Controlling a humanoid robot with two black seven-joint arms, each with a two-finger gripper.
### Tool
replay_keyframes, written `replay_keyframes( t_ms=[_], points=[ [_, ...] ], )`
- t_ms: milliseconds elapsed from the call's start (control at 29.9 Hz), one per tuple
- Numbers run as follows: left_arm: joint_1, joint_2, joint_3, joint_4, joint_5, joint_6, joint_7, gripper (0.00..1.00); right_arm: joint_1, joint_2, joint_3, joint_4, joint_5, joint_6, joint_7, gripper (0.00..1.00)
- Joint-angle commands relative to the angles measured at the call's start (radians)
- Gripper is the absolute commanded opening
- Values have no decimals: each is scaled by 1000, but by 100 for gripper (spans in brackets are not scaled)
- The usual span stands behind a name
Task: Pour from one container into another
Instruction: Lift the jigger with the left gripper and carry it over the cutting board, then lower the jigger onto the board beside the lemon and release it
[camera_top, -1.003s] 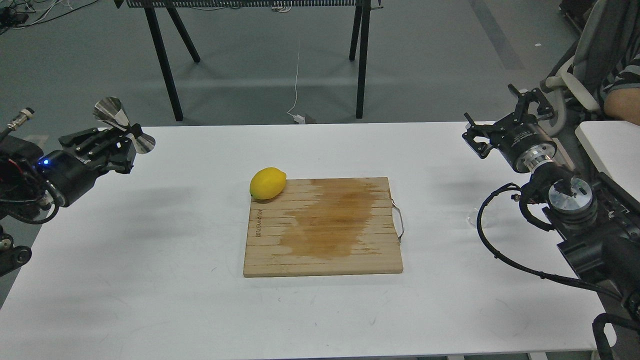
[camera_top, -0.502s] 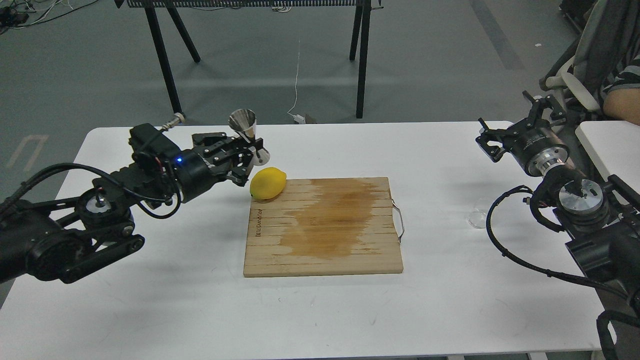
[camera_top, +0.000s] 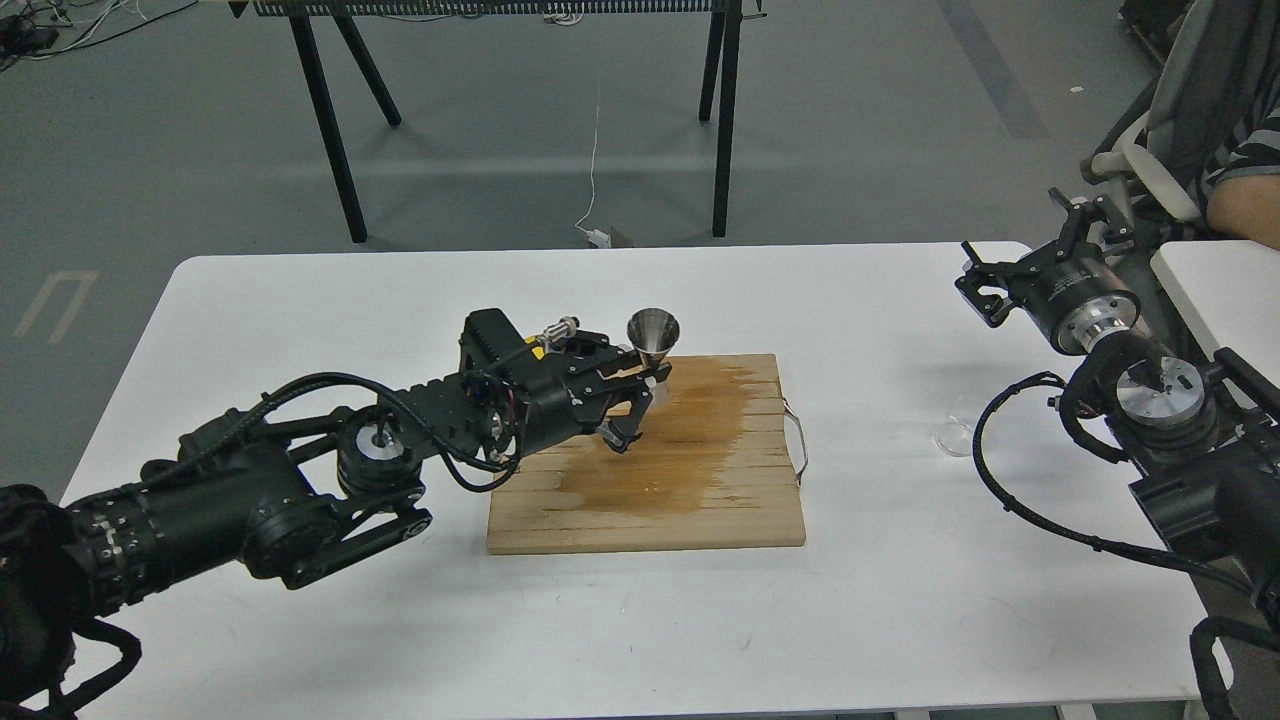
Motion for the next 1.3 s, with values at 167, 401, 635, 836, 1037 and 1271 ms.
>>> replay_keyframes(
  t_ms=[167, 401, 635, 836, 1037, 1271],
  points=[
    [16, -169, 0, 121, 10, -36, 1, 2, 7, 0, -4, -1, -1, 0, 6, 99],
    [13, -222, 2, 216, 10, -38, 1, 2, 7, 0, -3, 1, -1, 2, 8, 99],
    [15, -245, 0, 293, 10, -38, -1, 2, 7, 0, 4, -1, -1, 0, 11, 99],
    [15, -245, 0, 312, 10, -41, -1, 2, 5, -1, 2, -1, -1, 0, 11, 99],
    [19, -245, 2, 329, 10, -44, -2, 3, 4, -4, -1, -5, -1, 0, 11, 99],
    [29, -245, 2, 332, 10, -44, -2, 5, -1, 2, -4, -2, -1, 0, 11, 99]
  ],
)
